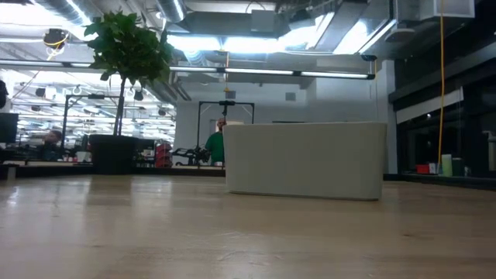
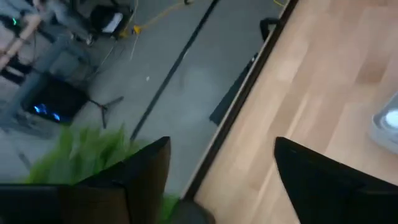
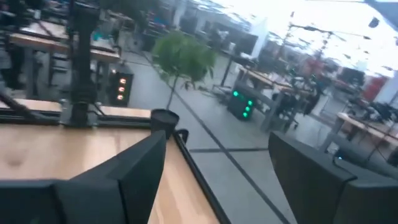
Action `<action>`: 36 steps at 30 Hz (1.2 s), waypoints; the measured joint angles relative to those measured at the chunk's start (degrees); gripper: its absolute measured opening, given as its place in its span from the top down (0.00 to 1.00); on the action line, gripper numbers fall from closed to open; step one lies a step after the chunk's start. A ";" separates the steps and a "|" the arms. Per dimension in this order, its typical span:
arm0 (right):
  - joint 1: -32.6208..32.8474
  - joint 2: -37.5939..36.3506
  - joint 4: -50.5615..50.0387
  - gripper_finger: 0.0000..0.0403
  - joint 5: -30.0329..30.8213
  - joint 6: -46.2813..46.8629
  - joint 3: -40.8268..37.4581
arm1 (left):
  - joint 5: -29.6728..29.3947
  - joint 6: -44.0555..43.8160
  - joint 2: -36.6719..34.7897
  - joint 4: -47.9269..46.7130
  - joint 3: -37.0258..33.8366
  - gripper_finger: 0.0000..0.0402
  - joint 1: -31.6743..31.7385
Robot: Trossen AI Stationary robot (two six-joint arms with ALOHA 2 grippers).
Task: Pick and place pill bottles into a basket
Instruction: Return to Home Position
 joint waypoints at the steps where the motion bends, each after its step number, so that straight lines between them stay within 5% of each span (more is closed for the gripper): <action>1: -1.07 -0.86 0.25 0.29 -0.07 1.01 -1.35 | 0.77 0.22 -3.16 0.44 -2.83 0.31 1.63; 7: -3.55 -1.49 3.17 0.29 -1.73 5.14 -6.20 | 21.43 3.10 -25.06 21.78 -28.13 0.31 14.53; 14: -3.50 2.42 12.78 0.29 -2.03 2.46 -7.09 | 43.33 -4.99 -52.63 48.87 -68.99 0.31 22.39; 18: -3.50 4.41 14.90 0.29 -2.34 2.06 -6.70 | 57.97 -21.31 -62.95 83.77 -95.69 0.31 21.51; 23: -3.50 6.75 15.05 0.29 -2.34 2.36 -4.66 | 54.94 -35.60 -62.04 121.54 -119.57 0.31 16.53; 36: -3.50 8.53 11.75 0.29 -2.32 -0.22 -3.14 | 39.67 -27.47 -60.58 104.02 -120.66 0.31 -2.47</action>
